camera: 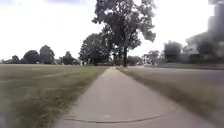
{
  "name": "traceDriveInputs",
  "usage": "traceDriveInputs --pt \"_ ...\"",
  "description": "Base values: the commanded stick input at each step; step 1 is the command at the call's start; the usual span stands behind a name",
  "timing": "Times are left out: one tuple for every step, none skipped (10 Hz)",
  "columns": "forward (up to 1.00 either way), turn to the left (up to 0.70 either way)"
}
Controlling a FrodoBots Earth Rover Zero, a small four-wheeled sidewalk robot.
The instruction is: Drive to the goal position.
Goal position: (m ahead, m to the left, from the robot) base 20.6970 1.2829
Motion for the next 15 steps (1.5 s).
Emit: traceDriveInputs --pt "1.00 0.00" --pt "1.00 0.00" --pt "1.00 0.00" --pt "1.00 0.00" --pt "1.00 0.00" --pt "1.00 0.00" --pt "1.00 0.00" --pt "1.00 0.00" --pt "1.00 0.00" --pt "1.00 0.00" --pt "1.00 0.00" --pt "1.00 0.00" --pt "1.00 0.00" --pt "1.00 0.00" --pt "1.00 0.00"
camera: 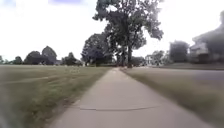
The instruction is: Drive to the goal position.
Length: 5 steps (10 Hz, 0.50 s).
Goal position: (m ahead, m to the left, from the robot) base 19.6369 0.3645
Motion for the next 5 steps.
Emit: traceDriveInputs --pt "1.00 0.00" --pt "1.00 0.00" --pt "1.00 0.00" --pt "1.00 0.00" --pt "1.00 0.00"
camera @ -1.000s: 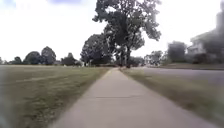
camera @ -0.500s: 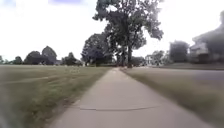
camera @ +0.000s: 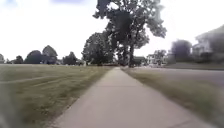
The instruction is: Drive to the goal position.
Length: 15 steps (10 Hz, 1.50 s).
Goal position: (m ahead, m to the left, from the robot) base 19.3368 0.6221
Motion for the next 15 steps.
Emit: traceDriveInputs --pt "1.00 0.00" --pt "1.00 0.00" --pt "1.00 0.00" --pt "1.00 0.00" --pt "1.00 0.00" --pt "1.00 0.00" --pt "1.00 0.00" --pt "1.00 0.00" --pt "1.00 0.00" --pt "1.00 0.00" --pt "1.00 0.00" --pt "1.00 0.00" --pt "1.00 0.00" --pt "1.00 0.00" --pt "1.00 0.00"
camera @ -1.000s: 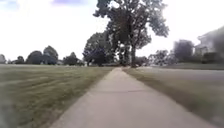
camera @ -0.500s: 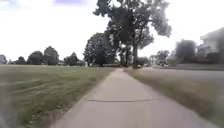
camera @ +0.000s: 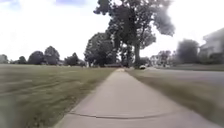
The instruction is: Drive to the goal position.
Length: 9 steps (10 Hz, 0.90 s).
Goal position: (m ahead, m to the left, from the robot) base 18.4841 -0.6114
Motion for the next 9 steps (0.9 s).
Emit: traceDriveInputs --pt "1.00 0.00" --pt "1.00 0.00" --pt "1.00 0.00" --pt "1.00 0.00" --pt "1.00 0.00" --pt "1.00 0.00" --pt "1.00 0.00" --pt "1.00 0.00" --pt "1.00 0.00"
